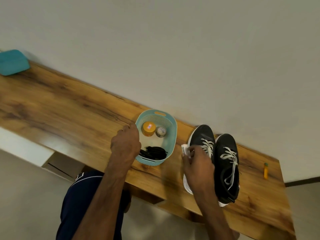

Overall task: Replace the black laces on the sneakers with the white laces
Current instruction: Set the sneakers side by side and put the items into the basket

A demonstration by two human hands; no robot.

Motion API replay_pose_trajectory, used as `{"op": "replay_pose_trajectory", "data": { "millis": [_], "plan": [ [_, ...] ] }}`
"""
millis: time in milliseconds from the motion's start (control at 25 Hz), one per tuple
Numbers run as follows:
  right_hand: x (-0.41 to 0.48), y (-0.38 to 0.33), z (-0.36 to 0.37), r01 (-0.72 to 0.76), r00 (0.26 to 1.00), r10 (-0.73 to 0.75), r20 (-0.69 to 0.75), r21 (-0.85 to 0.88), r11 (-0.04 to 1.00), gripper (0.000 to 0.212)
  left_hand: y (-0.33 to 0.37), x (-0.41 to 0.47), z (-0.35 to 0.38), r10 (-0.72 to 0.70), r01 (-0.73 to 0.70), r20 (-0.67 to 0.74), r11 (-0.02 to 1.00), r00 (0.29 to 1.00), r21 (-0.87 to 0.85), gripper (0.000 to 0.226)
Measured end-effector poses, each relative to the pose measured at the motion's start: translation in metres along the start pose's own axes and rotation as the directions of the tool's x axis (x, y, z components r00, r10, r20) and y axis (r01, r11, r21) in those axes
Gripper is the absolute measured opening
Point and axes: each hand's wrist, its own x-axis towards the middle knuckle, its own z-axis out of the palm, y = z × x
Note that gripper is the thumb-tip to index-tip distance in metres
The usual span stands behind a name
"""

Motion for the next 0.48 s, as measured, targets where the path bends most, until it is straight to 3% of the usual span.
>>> {"op": "replay_pose_trajectory", "data": {
  "millis": [120,280,400,480],
  "plan": [
    [0.040,-0.024,-0.009,0.169,0.985,-0.172,0.023,0.091,0.981,0.024,-0.006,0.002,-0.002,0.012,-0.012,0.022,1.000,1.000,-0.002,0.052],
    [0.091,-0.063,0.039,0.417,0.888,-0.373,0.270,-0.129,0.900,0.017,-0.005,0.001,-0.002,0.032,-0.035,0.065,0.999,0.997,0.040,0.057],
    [0.103,-0.068,0.084,0.559,0.792,-0.405,0.456,-0.274,0.783,0.019,0.000,0.000,-0.002,0.018,-0.028,0.120,0.996,0.993,0.080,0.042],
    [0.102,-0.064,0.103,0.583,0.775,-0.399,0.489,-0.313,0.750,0.021,0.002,0.000,-0.005,0.003,-0.020,0.142,0.993,0.990,0.119,0.032]
  ]
}}
